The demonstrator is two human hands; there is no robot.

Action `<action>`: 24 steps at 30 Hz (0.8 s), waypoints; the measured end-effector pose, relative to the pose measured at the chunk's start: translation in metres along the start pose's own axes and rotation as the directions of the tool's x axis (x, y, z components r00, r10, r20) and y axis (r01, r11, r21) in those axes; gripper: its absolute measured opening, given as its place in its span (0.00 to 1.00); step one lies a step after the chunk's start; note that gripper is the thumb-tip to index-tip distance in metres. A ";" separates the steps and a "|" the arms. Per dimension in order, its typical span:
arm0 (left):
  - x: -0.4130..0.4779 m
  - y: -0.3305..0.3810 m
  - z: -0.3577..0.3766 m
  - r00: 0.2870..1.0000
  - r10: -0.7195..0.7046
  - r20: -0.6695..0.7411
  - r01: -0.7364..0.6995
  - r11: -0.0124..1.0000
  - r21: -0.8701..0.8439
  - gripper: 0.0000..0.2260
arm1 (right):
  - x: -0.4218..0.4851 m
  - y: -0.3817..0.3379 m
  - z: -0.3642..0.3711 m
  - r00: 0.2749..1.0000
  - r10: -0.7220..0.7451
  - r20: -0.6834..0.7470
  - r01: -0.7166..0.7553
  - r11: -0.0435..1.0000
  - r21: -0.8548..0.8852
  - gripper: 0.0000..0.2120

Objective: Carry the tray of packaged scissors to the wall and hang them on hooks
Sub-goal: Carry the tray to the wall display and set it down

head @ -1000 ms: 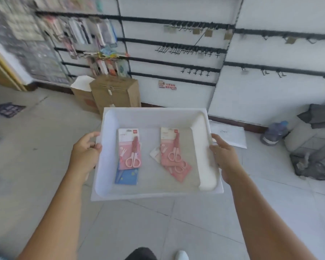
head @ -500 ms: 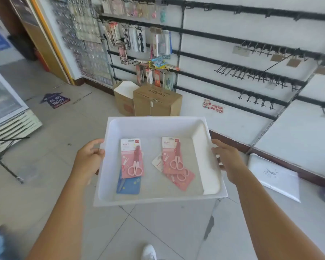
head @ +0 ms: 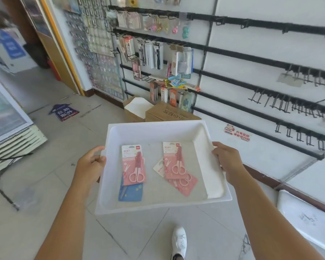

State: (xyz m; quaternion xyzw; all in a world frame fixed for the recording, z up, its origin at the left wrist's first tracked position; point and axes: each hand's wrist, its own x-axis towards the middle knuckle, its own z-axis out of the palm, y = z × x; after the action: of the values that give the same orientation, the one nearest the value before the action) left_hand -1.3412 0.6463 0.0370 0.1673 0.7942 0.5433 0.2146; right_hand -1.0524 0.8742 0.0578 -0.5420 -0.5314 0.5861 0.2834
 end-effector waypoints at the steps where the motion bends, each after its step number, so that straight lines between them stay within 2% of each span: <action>1: 0.017 0.005 0.007 1.000 -0.003 -0.007 0.003 1.000 -0.009 0.16 | 0.020 -0.008 0.007 1.000 -0.002 0.002 0.002 1.000 0.001 0.19; 5: 0.082 0.024 0.037 0.998 -0.027 -0.057 0.025 0.999 -0.036 0.16 | 0.103 -0.036 0.030 0.999 0.032 0.036 -0.031 0.999 -0.012 0.16; 12: 0.203 0.052 0.074 0.998 -0.019 -0.062 0.018 1.000 -0.016 0.16 | 0.216 -0.080 0.075 0.997 0.074 0.016 -0.074 0.997 -0.013 0.18; 18: 0.332 0.058 0.105 0.999 -0.012 0.034 0.012 1.000 0.013 0.16 | 0.303 -0.101 0.124 0.990 0.123 -0.072 -0.123 0.992 0.005 0.17; 24: 0.462 0.079 0.142 0.980 0.025 0.196 -0.044 0.995 0.093 0.16 | 0.366 -0.116 0.164 0.974 0.124 -0.189 -0.113 0.991 0.067 0.22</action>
State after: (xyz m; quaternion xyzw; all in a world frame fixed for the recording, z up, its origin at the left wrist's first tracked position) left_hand -1.6580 1.0175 -0.0079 0.2437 0.7918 0.4890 0.2732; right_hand -1.3262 1.1863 0.0182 -0.6190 -0.4514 0.5613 0.3131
